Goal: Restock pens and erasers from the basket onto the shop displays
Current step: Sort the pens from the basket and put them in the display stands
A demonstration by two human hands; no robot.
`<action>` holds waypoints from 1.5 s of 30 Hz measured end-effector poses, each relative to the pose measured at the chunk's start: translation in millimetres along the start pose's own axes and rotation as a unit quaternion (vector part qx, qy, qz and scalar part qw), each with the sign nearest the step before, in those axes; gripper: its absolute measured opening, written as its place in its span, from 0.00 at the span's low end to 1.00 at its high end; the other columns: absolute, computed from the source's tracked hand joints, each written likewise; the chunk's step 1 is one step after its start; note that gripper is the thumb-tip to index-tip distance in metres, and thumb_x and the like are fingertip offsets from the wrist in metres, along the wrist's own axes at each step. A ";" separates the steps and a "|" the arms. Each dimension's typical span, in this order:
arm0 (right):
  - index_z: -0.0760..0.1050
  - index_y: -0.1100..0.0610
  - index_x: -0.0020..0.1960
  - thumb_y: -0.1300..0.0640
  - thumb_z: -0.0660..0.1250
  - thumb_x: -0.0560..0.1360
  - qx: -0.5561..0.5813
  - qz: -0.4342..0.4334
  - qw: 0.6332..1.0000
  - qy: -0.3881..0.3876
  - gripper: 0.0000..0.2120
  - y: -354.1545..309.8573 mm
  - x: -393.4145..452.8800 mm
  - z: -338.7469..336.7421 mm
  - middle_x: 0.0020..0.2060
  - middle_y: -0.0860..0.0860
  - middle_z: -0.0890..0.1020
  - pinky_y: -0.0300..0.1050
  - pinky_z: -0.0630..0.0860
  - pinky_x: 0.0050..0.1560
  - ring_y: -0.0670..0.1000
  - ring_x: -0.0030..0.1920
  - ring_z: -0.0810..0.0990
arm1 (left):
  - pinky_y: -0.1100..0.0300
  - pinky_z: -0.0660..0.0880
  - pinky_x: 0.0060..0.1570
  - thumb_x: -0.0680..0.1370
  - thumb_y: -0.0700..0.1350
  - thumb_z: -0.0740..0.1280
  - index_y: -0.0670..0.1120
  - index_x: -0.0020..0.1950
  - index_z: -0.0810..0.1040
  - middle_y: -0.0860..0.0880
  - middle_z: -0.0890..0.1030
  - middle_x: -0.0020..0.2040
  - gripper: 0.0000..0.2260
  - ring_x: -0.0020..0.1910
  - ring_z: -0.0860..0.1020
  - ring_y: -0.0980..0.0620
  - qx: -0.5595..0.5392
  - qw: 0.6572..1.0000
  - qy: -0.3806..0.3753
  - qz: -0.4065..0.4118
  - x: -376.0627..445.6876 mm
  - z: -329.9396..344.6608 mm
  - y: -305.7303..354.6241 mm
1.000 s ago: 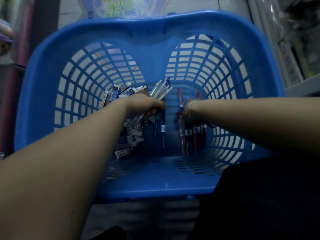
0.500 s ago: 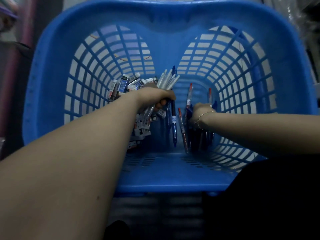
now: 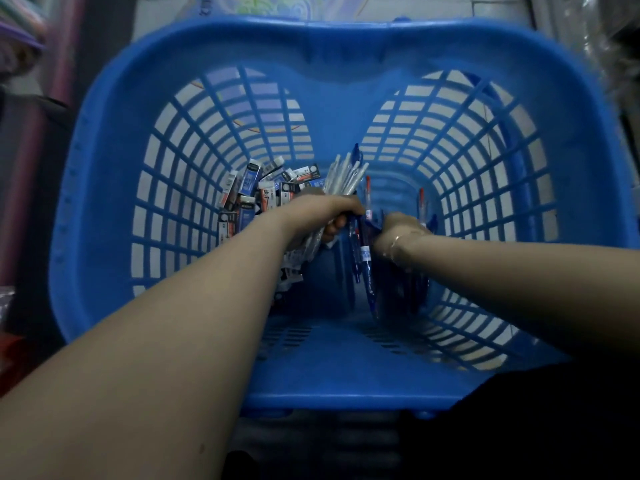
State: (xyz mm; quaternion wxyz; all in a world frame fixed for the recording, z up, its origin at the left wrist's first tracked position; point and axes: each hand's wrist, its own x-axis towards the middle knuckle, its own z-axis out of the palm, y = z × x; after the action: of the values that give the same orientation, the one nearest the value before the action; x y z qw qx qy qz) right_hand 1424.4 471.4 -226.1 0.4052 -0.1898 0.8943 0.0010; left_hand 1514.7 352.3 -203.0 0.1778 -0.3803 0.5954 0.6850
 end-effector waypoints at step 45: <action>0.79 0.53 0.34 0.49 0.73 0.65 0.127 -0.603 0.651 -0.443 0.08 -339.8 -887.0 -460.0 0.19 0.47 0.67 0.39 0.61 0.22 0.47 0.19 0.61 | 0.64 0.63 0.21 0.71 0.47 0.73 0.51 0.28 0.78 0.51 0.69 0.22 0.12 0.21 0.66 0.55 -0.280 0.682 0.607 0.295 -980.6 -40.4 384.9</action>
State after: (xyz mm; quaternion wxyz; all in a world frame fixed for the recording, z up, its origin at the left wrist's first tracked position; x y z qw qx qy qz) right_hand 1738.6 385.0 777.7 0.6850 -0.6109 0.2879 -0.2734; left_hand 1894.1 431.5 777.4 -0.5489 -0.5498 0.4346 0.4556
